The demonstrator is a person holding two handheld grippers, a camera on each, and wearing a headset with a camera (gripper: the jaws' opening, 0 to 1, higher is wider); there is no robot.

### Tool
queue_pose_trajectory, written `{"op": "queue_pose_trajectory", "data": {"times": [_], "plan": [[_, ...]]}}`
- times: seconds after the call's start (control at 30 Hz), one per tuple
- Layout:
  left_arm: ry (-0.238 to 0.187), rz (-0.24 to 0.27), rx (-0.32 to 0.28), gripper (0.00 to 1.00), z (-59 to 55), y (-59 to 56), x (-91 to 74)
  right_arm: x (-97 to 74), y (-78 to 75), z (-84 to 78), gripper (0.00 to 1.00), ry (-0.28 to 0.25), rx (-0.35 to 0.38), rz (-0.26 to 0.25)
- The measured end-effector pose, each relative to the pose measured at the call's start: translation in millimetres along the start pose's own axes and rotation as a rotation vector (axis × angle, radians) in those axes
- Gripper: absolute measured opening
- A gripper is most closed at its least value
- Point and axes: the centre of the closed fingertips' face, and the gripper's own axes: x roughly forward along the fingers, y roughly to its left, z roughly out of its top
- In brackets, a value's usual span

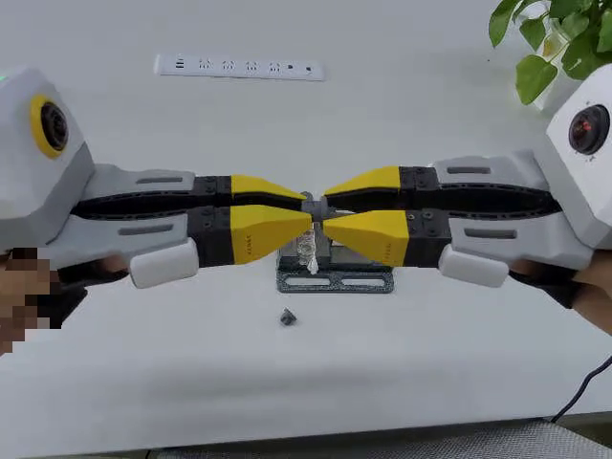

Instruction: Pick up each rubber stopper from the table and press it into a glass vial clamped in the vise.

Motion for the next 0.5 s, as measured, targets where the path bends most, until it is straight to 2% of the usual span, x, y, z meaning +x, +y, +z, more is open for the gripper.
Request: {"op": "queue_pose_trajectory", "data": {"times": [0.3,0.5], "plan": [[0.004,0.004,0.016,0.04,-1.8,-1.2,-1.0,1.8,-0.2,-2.6,0.06,0.028,-0.005,0.007],[0.021,0.018,0.042,0.04,-7.1,0.8,-1.9,4.2,-0.4,-7.9,0.05,0.055,0.008,0.003]]}}
